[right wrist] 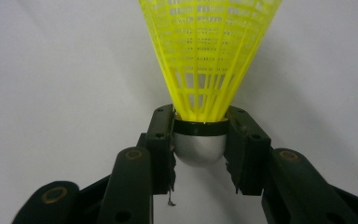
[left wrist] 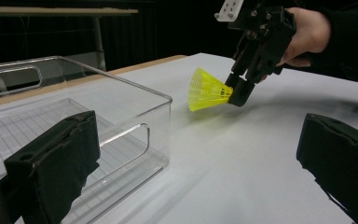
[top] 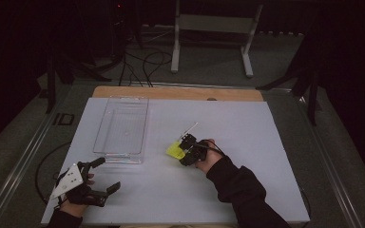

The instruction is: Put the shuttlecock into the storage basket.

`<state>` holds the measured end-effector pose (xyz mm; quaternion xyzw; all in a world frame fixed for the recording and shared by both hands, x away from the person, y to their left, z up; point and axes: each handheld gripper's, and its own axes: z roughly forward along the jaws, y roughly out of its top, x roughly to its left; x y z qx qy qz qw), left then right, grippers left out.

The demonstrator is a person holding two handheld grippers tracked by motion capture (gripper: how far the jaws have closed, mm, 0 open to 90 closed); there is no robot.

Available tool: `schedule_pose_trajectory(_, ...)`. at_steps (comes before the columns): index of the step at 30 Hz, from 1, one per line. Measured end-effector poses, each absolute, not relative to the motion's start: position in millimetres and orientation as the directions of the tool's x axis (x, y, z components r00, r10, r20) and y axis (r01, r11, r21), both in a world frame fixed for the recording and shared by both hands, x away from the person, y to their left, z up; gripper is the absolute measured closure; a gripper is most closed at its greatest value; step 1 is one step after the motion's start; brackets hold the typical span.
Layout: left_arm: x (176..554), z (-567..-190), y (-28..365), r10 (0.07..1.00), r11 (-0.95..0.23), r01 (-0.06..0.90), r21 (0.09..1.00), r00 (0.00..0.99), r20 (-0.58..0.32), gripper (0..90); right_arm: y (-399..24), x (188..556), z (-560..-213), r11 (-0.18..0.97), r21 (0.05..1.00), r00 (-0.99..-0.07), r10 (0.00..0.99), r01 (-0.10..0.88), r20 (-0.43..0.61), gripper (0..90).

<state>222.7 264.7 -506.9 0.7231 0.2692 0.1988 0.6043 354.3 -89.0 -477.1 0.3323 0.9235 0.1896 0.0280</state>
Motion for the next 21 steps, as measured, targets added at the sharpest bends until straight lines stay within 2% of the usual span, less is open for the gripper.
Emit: schedule_pose_trajectory(21, 223, -507, 264, 0.631, -0.126, 0.150, 0.981, 0.775, -0.038, 0.0, -86, 348, -443, 0.680, 0.381, -0.757, 0.647, 0.626, 0.092, 64.8)
